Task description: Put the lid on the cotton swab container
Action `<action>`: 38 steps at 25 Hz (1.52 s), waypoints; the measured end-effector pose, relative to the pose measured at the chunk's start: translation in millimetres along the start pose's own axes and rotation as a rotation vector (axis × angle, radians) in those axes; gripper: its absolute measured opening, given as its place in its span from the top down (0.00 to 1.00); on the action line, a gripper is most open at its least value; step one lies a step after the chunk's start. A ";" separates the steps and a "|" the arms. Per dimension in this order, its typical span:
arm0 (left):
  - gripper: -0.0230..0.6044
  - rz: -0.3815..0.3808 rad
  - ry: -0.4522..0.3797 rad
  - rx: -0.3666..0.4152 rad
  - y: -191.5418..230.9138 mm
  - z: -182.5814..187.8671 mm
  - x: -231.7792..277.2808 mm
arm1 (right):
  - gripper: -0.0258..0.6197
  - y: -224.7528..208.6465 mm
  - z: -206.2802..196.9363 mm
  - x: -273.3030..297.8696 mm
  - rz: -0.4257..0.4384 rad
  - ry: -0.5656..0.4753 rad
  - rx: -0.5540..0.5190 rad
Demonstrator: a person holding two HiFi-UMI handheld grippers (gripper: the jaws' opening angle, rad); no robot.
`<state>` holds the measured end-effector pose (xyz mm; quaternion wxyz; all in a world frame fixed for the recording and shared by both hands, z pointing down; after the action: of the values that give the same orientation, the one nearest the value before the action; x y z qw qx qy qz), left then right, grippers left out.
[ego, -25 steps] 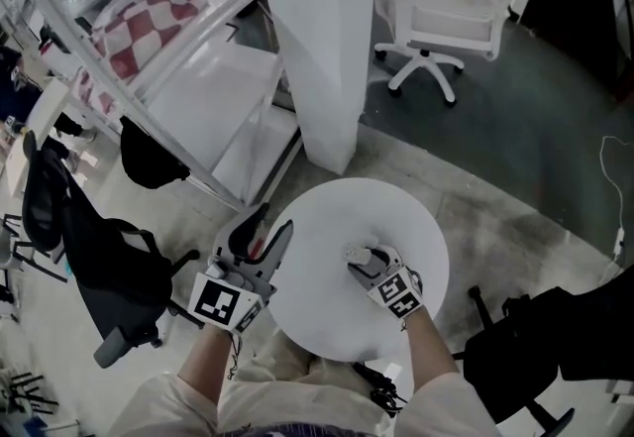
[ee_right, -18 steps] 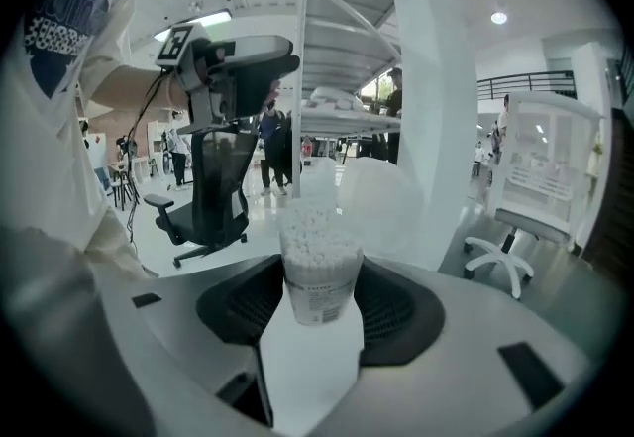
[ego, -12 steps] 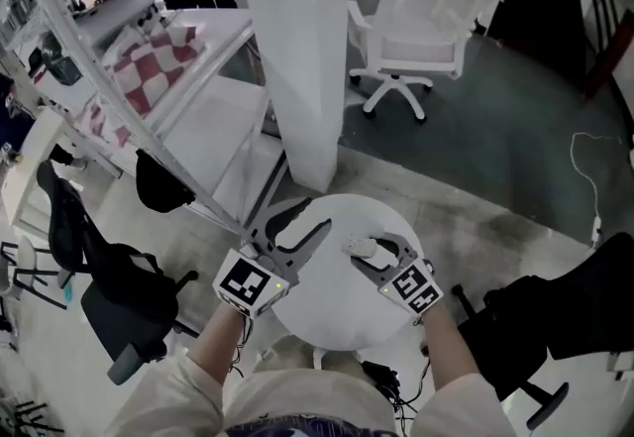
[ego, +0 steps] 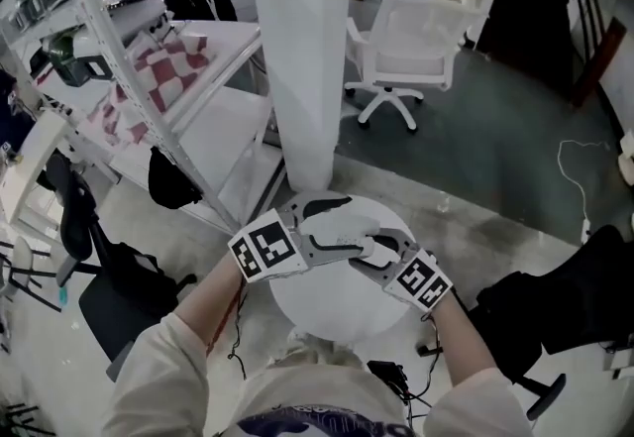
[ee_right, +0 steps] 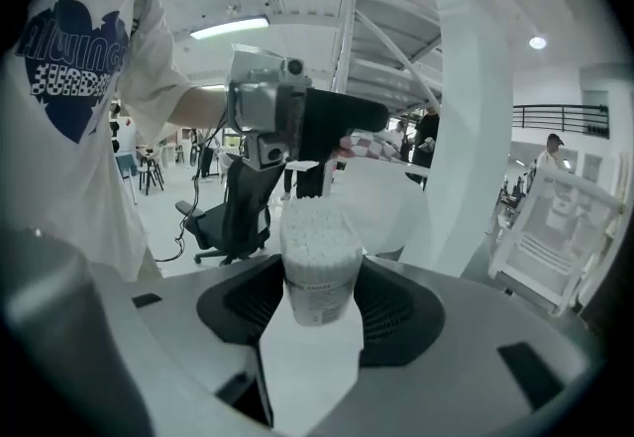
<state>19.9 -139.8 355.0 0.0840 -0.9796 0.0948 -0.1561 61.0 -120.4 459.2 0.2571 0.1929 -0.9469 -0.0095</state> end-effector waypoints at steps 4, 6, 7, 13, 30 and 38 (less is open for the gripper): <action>0.37 -0.112 0.142 0.074 -17.8 -18.3 0.5 | 0.60 14.3 8.7 3.6 0.011 -0.001 -0.016; 0.37 -0.128 0.181 0.092 -22.0 -26.2 -0.7 | 0.60 19.7 13.2 5.0 0.012 -0.007 -0.020; 0.37 -0.132 0.200 0.103 -23.1 -29.6 -1.8 | 0.60 22.2 15.5 6.1 0.013 -0.010 -0.022; 0.36 -0.167 0.255 0.128 -33.1 -35.9 -5.8 | 0.60 32.9 20.9 6.7 0.013 -0.017 -0.018; 0.36 -0.229 0.381 0.392 -51.7 -44.3 -13.1 | 0.60 20.3 11.7 11.9 0.009 -0.004 0.050; 0.36 -0.220 0.488 0.641 -50.5 -58.5 -12.7 | 0.60 6.0 14.8 14.9 0.025 -0.030 0.093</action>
<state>-2.7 -96.1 415.9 0.3425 -0.8426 -0.0465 -0.4131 39.8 -121.6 454.2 0.2336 0.1928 -0.9524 0.0350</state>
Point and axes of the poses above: the fingertips, and each gripper's own axes: x forward along the fingers, y to its left, z out of its top, the point moved 3 cm from there along -x, backward along the fingers, and after that the axes turned 4 degrees about z, right-handed, at the moved point
